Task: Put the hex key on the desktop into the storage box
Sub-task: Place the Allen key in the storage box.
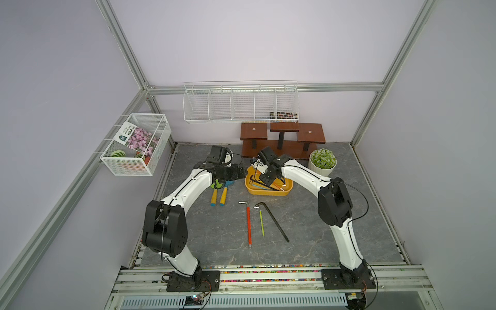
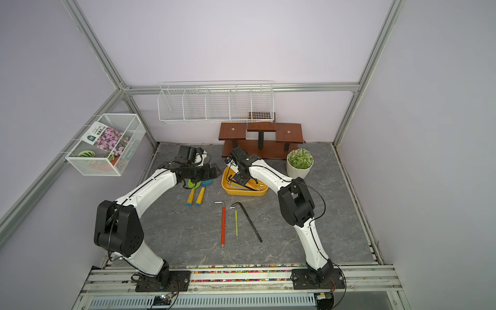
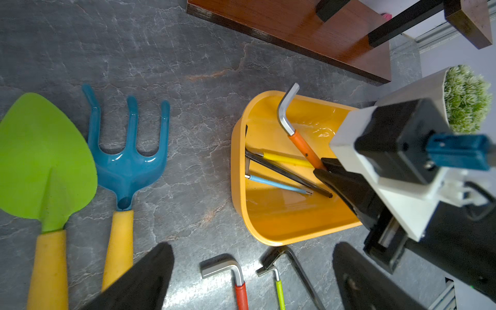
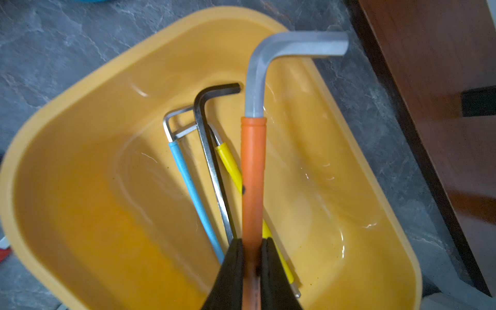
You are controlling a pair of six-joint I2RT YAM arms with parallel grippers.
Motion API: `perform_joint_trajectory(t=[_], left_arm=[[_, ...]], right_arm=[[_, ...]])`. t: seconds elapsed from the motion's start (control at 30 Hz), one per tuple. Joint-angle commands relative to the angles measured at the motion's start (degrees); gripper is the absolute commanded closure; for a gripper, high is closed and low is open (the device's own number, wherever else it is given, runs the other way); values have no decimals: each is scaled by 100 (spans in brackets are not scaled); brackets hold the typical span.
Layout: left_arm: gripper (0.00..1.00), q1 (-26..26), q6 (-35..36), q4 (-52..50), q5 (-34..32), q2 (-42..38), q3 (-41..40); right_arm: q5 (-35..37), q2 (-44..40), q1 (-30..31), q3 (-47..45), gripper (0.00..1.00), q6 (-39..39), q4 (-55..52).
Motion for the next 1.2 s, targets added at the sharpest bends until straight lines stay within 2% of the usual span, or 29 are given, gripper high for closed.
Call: perform_joint_trajectory(t=[0.0,0.23,0.5,0.63,0.97,1.07,1.17], left_arm=[[3,-18,-56,-62,-81,30,96],[3,-14,-47,-71,-125,55,96],[3,-16,-34,-62,-187,65,80],[3,-14,-34,-27,-175,44,61],[2,-29,49,728,198,-752,-471],[2,-22,51,906,285,-926,-588],[2,-31,64,1054,379,-1070,-696]], right_arm=[[-114,-8,-9,-151,97,102,122],[-224,-63,-16,-301,94,182,165],[-200,-73,-15,-336,72,379,113],[-165,-264,-21,-477,66,435,239],[143,-1406,1,-1093,64,1094,270],[326,-1930,-1,-1580,65,1420,330],[164,-2534,1,-2248,65,1712,557]])
